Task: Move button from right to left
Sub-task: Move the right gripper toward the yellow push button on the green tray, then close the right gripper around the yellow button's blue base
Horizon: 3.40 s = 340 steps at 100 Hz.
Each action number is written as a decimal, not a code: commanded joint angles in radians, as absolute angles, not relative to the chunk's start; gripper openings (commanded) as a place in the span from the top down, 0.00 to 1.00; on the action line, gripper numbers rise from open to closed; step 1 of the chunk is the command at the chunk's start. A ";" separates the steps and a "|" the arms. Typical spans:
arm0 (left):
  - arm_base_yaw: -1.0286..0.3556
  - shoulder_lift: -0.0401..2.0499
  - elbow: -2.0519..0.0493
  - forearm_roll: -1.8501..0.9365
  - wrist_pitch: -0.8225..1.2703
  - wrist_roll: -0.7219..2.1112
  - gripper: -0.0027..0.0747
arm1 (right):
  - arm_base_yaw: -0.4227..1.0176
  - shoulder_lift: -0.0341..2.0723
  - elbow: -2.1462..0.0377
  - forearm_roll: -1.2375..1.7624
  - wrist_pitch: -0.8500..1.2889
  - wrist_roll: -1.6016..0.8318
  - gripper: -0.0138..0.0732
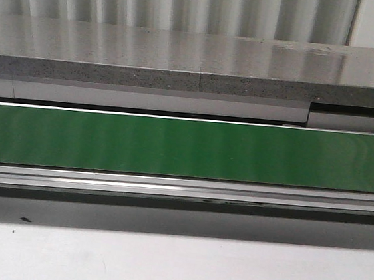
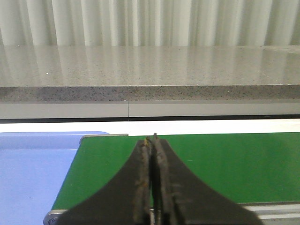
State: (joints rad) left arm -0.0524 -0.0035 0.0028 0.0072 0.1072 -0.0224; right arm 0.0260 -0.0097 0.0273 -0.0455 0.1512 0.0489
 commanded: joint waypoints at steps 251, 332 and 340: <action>-0.052 -0.036 0.042 0.000 0.035 -0.029 0.99 | 0.024 1.036 -0.842 -0.019 0.811 0.050 0.15; -0.052 -0.036 0.042 0.000 0.035 -0.029 0.99 | -0.456 1.498 -1.174 -0.020 0.863 0.000 0.20; -0.052 -0.036 0.042 0.000 0.035 -0.029 0.99 | -0.457 1.563 -1.212 -0.019 0.872 -0.041 0.20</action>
